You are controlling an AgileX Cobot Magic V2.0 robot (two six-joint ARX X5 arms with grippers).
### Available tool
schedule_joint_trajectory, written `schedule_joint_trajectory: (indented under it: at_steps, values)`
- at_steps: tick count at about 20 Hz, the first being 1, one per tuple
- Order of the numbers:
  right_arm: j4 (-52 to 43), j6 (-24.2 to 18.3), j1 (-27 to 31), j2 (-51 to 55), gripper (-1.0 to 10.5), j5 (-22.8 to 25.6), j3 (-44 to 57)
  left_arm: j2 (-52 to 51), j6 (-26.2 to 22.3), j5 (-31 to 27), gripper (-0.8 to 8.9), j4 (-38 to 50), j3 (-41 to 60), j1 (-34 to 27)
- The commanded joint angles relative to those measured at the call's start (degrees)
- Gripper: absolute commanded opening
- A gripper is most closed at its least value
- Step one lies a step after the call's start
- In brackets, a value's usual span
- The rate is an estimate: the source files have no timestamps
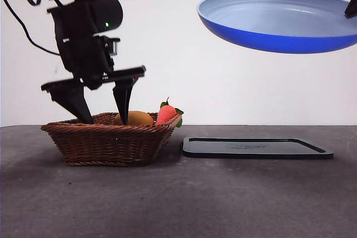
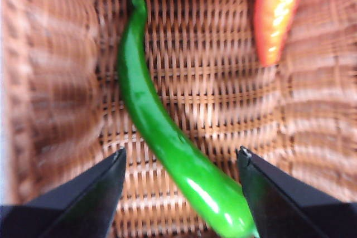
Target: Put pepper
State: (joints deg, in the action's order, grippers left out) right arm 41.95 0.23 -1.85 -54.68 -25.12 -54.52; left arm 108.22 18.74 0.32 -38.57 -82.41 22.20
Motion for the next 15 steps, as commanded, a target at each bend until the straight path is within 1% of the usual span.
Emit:
schedule_joint_trajectory:
  at_steps: [1,8,15]
  values:
    - [-0.7,0.8,-0.1,-0.3,0.1,-0.5,-1.2,2.7,0.8,-0.3,3.47,1.0,-1.2,0.4]
    - [-0.7,0.3,-0.1,-0.3,0.1,-0.5,-1.2,5.9,1.9,-0.3,3.45,2.9,-1.2,0.7]
    - [-0.7,0.1,-0.1,-0.4,0.1,-0.5,-1.2,5.9,3.2,0.1,1.44,2.5,-1.2,0.8]
